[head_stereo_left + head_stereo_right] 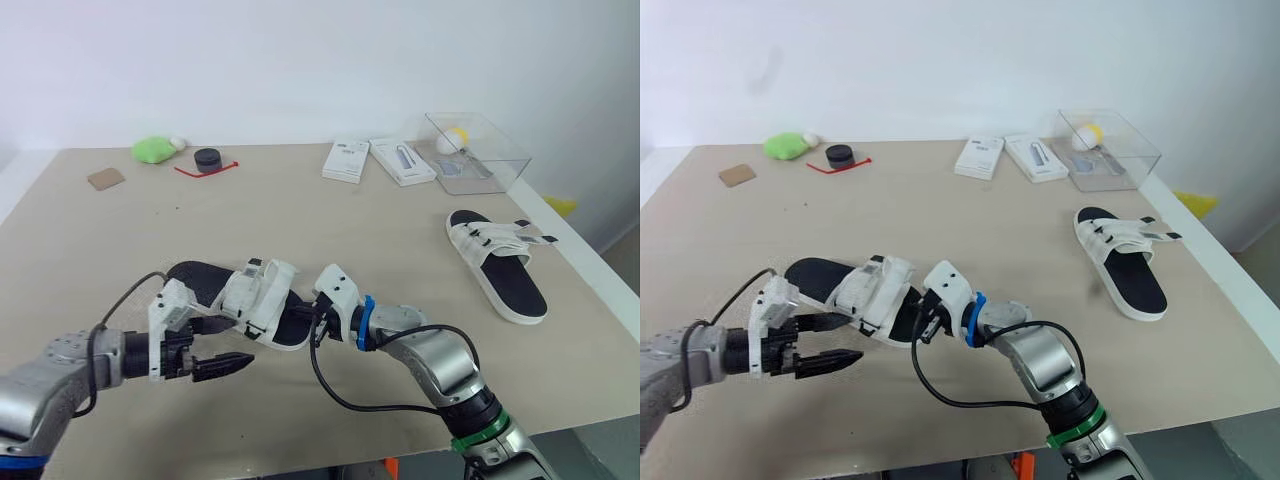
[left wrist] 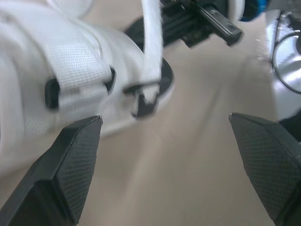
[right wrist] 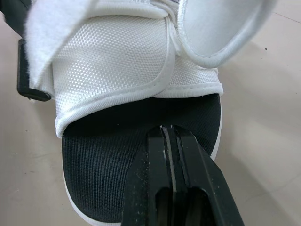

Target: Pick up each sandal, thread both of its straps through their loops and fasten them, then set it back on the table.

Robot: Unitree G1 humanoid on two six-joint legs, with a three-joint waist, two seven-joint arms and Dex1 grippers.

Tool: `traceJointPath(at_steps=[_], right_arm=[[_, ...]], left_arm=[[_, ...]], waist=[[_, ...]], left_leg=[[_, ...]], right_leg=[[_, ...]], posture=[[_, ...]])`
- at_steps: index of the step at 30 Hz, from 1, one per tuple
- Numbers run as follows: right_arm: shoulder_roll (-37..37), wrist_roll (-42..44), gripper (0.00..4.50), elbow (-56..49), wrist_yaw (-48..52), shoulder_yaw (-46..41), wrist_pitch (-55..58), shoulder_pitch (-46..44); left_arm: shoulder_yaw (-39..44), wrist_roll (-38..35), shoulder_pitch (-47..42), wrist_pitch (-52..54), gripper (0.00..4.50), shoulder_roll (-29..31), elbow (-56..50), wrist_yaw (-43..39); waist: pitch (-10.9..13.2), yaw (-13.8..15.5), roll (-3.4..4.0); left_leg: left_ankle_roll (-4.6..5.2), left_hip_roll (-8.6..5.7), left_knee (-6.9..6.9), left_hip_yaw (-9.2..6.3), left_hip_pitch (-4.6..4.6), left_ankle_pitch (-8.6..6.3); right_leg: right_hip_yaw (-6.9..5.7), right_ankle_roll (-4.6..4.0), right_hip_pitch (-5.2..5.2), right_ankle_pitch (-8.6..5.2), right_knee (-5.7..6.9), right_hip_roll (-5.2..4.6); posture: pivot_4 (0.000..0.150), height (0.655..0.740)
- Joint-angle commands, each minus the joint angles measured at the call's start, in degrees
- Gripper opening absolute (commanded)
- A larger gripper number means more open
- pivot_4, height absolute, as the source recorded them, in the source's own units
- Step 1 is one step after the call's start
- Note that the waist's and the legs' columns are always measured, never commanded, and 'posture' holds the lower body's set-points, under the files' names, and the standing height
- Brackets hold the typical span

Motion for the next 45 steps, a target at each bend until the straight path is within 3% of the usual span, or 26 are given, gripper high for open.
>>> traceJointPath(at_steps=[1,4,7,11,15,21,28,34,39,42,44,45], right_arm=[[-0.8,-0.3,0.0,-0.1,0.1,0.3,1.3,0.7],[-0.9,-0.3,0.0,-0.1,0.1,0.2,1.4,0.5],[-1.2,-0.2,0.0,-0.4,0.2,0.1,1.6,0.6],[-1.3,-0.2,0.0,-0.9,0.0,0.1,1.9,0.8],[-1.2,-0.2,0.0,-0.9,-0.2,0.2,2.0,0.9],[-1.2,-0.2,0.0,-0.9,-0.3,0.1,2.0,0.9],[-1.1,-0.1,0.0,-1.3,-0.5,0.1,2.3,1.3],[-1.0,-0.1,0.0,-1.2,-0.5,0.2,2.4,1.4],[-0.7,0.0,0.0,-1.3,-0.5,0.7,2.3,1.6],[-0.4,-0.2,0.0,-0.7,-0.4,0.9,1.9,1.4],[-0.3,-0.1,0.0,-0.6,-0.3,1.1,1.7,1.4],[-0.2,-0.1,0.0,-0.6,-0.2,1.1,1.7,1.5]], left_arm=[[-0.3,-0.9,-1.7,-0.5,4.45,-1.4,-0.6,0.7],[-0.8,-1.2,-2.1,0.3,4.45,-2.0,-0.3,1.1],[-1.1,-1.8,-2.8,1.0,3.8,-2.7,0.0,1.9],[-0.9,-2.4,-3.2,2.0,1.77,-3.4,0.2,2.3],[-0.8,-2.7,-3.3,2.4,0.06,-3.6,0.5,2.7],[-1.0,-3.5,-2.5,3.7,0.06,-2.7,1.0,1.8],[-4.0,-3.4,6.1,5.8,0.06,5.1,-3.0,-4.3],[-3.7,-4.6,7.8,5.9,0.06,5.6,-4.4,-4.4],[0.7,-6.6,7.7,5.9,1.62,7.3,-5.5,-4.6],[3.2,-5.2,8.6,3.7,3.16,9.5,-6.2,-6.1],[5.6,1.3,10.9,-5.4,4.17,12.1,-6.9,-9.5],[6.9,3.2,12.3,-8.5,4.42,14.1,-7.6,-12.4]], waist=[[0.0,0.0,-0.01],[0.0,0.0,-0.01],[0.0,0.0,-0.01],[0.0,0.0,-0.02],[0.0,0.0,-0.02],[0.0,0.0,-0.02],[0.0,0.0,0.03],[0.0,0.0,0.03],[0.0,0.0,0.01],[0.0,0.0,0.03],[0.0,0.0,0.02],[0.0,0.0,0.04]], left_leg=[[0.01,0.0,0.0,0.0,0.0,-0.01],[0.04,0.0,0.0,-0.06,0.0,-0.02],[0.04,-0.02,0.0,-0.06,0.0,-0.02],[0.04,-0.03,0.05,-0.06,-0.01,-0.02],[0.04,-0.03,0.05,-0.06,0.0,-0.02],[0.07,-0.03,0.05,-0.07,0.0,-0.04],[0.02,-0.02,0.04,-0.06,0.03,-0.14],[0.0,-0.01,0.05,-0.05,0.03,-0.15],[0.0,0.0,0.04,-0.02,0.03,-0.15],[0.0,0.05,0.04,-0.01,0.03,-0.15],[-0.01,0.05,0.02,0.01,0.04,-0.16],[-0.05,0.07,0.01,0.03,0.04,-0.18]], right_leg=[[0.0,0.03,0.01,0.02,0.02,0.01],[0.0,0.07,0.01,0.05,0.09,0.06],[0.0,0.07,0.02,0.04,0.09,0.05],[0.0,0.08,0.06,0.04,0.08,0.04],[0.0,0.08,0.06,0.05,0.1,0.05],[0.0,0.09,0.07,0.05,0.13,0.06],[0.0,0.08,0.07,0.05,0.14,0.03],[0.0,0.03,0.0,0.0,0.09,0.01],[0.0,0.03,-0.03,0.0,0.07,0.0],[-0.02,0.03,-0.06,0.0,0.08,0.03],[-0.02,0.03,-0.09,0.0,0.09,0.03],[-0.02,0.03,-0.11,0.0,0.09,0.02]], posture=[[0.15,0.74],[0.15,0.74],[0.15,0.74],[0.15,0.74],[0.15,0.74],[0.15,0.74],[0.15,0.74],[0.15,0.74],[0.15,0.74],[0.15,0.74],[0.15,0.74],[0.15,0.74]])
